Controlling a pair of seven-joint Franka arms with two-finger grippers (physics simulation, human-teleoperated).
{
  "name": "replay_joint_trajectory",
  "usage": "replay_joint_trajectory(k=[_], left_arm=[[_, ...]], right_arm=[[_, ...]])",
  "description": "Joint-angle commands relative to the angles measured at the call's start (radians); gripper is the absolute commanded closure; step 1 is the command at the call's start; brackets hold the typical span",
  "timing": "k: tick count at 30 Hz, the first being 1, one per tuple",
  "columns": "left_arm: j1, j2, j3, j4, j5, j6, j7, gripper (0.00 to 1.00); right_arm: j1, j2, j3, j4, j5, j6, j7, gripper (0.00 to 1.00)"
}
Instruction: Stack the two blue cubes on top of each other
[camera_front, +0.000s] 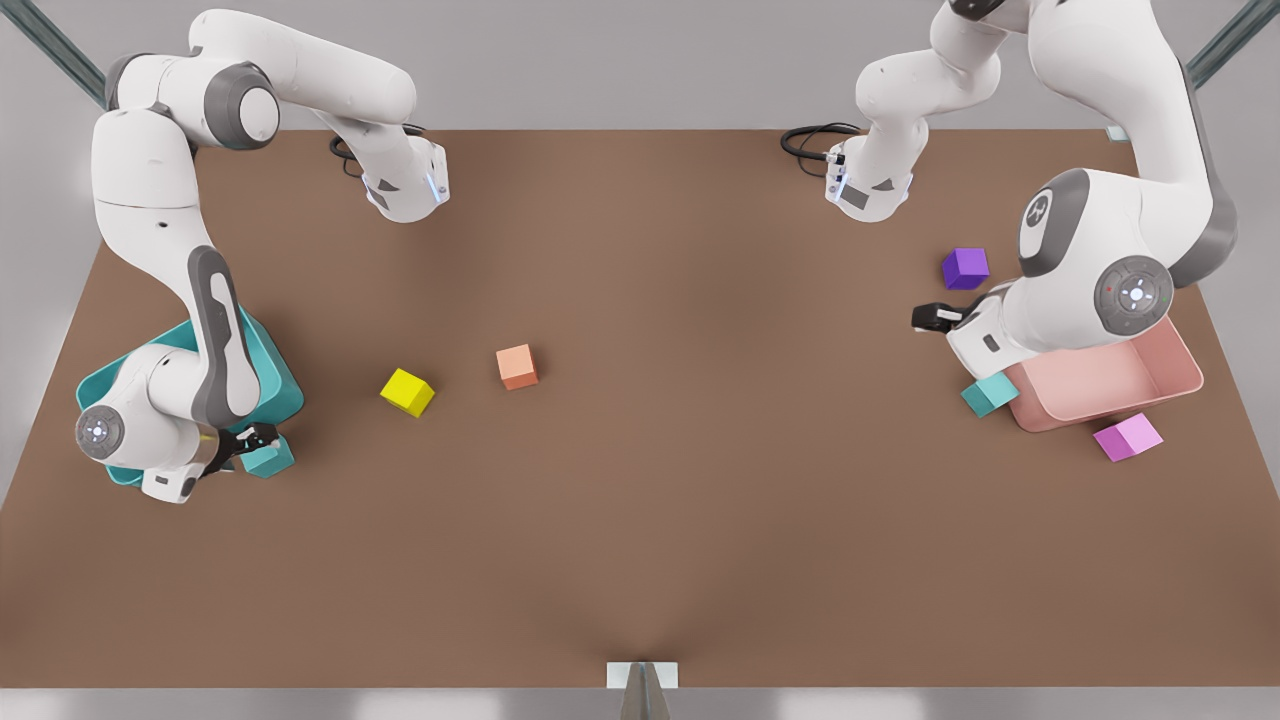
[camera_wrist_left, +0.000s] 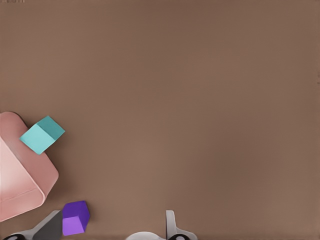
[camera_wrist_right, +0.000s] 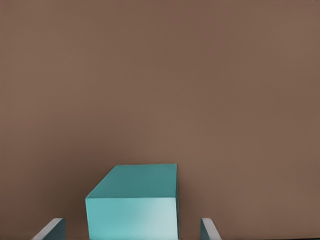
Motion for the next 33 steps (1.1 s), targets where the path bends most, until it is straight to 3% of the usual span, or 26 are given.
replay_joint_trajectory(k=[1, 31, 33], left_arm=[[-0.001, -0.001, -0.001, 0.0, 0.0, -0.003, 0.0, 0.0], [-0.01, 0.006, -0.009, -0.009, -0.009, -0.016, 0.0, 0.0], [-0.01, 0.005, -0.009, -0.009, -0.009, -0.016, 0.0, 0.0]], right_arm=[[0.0, -0.001, 0.0, -0.001, 0.001, 0.004, -0.033, 0.0], [-0.003, 0.054, 0.0, -0.005, 0.001, 0.04, -0.031, 0.0], [-0.003, 0.058, 0.0, -0.005, 0.001, 0.043, -0.031, 0.03]])
